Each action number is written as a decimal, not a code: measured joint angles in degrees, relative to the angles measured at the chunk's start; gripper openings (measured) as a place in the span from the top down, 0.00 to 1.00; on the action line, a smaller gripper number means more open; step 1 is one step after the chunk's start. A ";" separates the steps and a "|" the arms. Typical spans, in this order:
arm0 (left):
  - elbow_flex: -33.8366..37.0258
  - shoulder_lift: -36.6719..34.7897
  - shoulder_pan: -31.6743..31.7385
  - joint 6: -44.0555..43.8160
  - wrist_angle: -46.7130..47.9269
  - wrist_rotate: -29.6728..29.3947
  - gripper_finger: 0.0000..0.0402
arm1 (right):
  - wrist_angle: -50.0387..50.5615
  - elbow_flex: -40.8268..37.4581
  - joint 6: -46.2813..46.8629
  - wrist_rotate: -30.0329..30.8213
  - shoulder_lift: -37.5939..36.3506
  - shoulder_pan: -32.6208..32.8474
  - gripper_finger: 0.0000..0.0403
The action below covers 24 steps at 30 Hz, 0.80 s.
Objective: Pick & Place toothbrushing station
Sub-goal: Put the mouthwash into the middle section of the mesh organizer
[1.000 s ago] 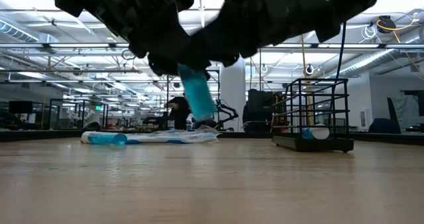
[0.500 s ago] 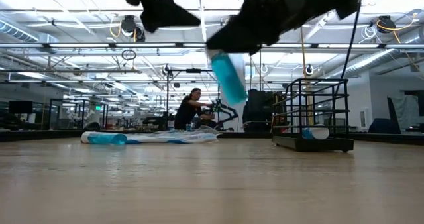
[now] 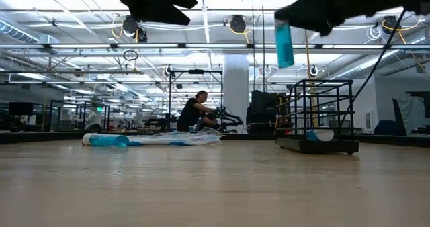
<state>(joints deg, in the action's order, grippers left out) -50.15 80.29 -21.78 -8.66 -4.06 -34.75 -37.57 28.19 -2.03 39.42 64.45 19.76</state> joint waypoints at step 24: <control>0.02 0.02 0.31 -0.74 -0.21 0.18 0.22 | -14.29 -8.20 8.76 2.58 14.94 -1.04 0.79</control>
<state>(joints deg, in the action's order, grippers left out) -50.13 80.31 -21.47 -9.40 -4.27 -34.57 -51.86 19.99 6.73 42.00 79.39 18.72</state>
